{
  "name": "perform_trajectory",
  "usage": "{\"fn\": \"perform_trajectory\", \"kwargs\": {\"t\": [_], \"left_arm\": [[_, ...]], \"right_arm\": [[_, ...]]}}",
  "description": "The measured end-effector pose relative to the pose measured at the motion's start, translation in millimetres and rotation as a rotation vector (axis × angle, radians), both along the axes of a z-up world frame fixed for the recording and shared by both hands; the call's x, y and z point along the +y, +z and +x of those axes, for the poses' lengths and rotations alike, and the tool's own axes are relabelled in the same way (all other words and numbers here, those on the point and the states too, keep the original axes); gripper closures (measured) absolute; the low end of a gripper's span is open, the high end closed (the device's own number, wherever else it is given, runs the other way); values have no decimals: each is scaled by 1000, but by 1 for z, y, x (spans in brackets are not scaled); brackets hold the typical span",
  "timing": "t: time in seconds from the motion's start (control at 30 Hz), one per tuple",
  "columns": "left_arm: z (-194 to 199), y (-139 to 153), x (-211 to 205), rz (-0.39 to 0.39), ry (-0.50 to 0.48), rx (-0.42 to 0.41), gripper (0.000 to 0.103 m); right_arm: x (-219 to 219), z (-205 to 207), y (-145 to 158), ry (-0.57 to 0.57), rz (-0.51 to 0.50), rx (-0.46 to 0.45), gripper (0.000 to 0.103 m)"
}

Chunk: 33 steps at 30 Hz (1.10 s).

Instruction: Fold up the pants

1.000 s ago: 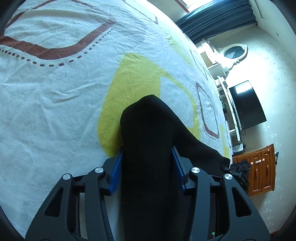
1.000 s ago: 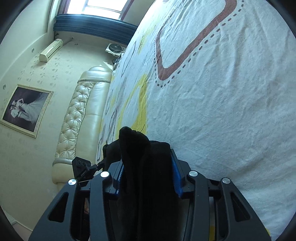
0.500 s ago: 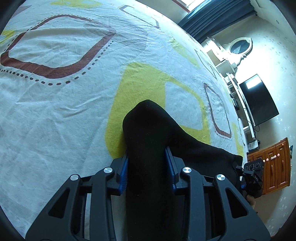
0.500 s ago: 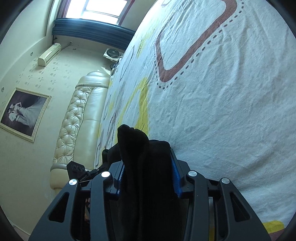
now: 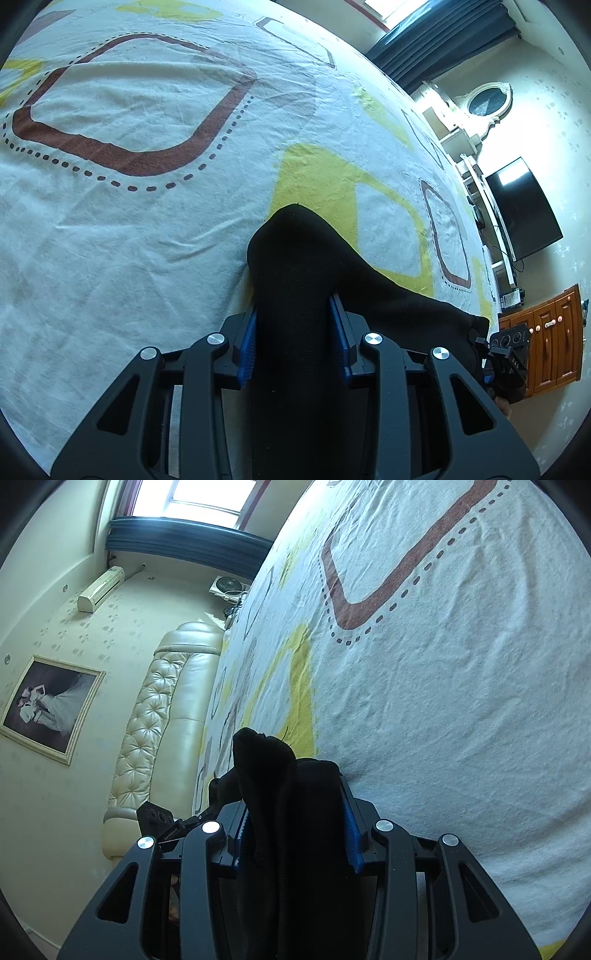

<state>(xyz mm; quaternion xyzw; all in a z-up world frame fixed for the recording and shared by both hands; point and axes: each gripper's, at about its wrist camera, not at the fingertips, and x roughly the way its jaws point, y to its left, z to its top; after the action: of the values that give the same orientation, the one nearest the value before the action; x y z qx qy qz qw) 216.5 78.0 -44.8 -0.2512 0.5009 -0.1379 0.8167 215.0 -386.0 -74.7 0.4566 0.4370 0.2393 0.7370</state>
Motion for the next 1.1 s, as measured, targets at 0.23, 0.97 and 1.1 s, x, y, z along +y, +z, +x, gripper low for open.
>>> {"fn": "perform_trajectory", "kwargs": {"t": [0.23, 0.97, 1.1], "left_arm": [[-16, 1, 14, -93, -45, -1, 51], [-132, 0, -3, -8, -115, -4, 58], [-134, 5, -5, 28, -111, -15, 62]], "right_arm": [[-12, -7, 0, 27, 39, 35, 48], [-7, -99, 9, 204, -81, 66, 64], [-5, -103, 23, 198, -57, 43, 65]]}}
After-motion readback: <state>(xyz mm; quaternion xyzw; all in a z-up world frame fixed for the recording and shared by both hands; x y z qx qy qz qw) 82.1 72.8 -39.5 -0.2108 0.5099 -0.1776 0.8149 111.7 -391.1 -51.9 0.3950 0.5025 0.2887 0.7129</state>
